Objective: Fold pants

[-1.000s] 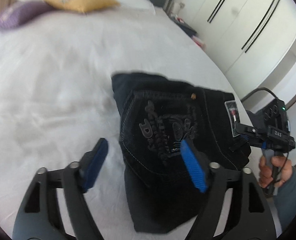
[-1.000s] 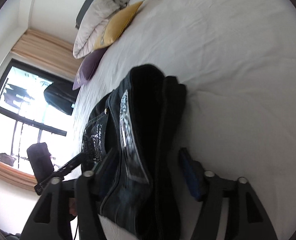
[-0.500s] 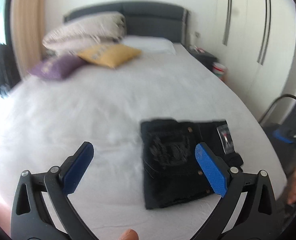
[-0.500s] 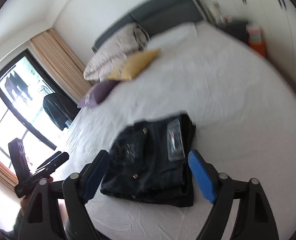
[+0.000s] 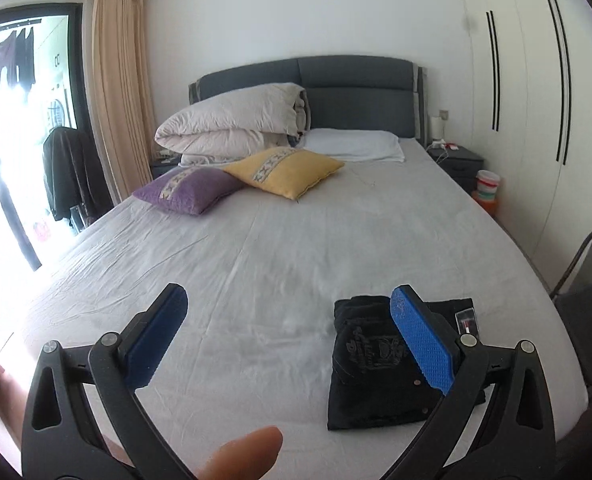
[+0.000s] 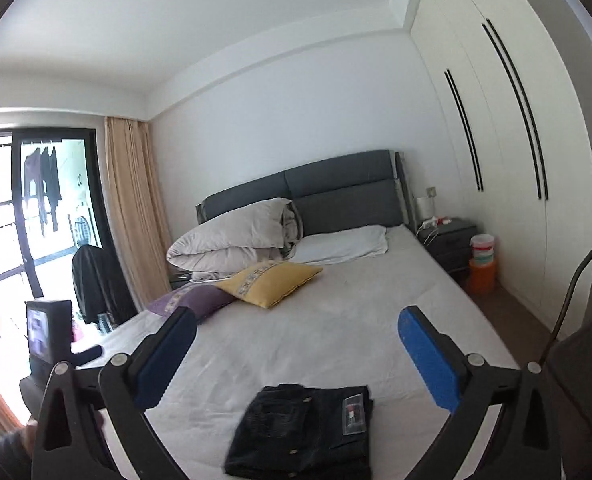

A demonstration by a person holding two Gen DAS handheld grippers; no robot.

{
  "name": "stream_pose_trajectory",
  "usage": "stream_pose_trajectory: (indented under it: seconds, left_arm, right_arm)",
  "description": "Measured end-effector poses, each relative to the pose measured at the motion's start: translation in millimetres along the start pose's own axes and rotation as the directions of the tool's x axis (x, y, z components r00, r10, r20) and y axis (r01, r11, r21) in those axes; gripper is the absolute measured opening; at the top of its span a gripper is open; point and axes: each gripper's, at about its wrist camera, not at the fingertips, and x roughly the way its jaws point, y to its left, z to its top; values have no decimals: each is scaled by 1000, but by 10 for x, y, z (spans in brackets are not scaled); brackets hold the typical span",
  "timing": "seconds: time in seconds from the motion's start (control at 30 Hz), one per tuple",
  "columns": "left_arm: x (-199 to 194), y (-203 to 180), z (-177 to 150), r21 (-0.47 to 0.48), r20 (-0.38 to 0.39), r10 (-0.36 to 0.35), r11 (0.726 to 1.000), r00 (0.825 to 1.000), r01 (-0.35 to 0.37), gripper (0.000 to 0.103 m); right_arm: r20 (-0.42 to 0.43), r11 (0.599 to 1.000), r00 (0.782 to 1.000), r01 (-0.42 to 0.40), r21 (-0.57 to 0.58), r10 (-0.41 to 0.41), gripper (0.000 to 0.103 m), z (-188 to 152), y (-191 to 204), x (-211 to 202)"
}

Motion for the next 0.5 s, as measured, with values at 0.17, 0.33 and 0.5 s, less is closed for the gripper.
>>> stream_pose_trajectory:
  seconds: [0.17,0.33,0.5]
  left_arm:
    - [-158,-51,15,-19,-52,-23,1000,998,22,103]
    - [-190,-133,-79,-45,-115,-60,997,991,55,103]
    - [-134,-187,-156,-45,-138,-84,996,987,79,103]
  right_arm:
    - [-186,996,979,87,-11,-88,103,20,72,38]
    - [-277,992,953,126,-16,-125,103,-37,87,41]
    - [-333,990,933,137,-26,-138,103,-156,135,84]
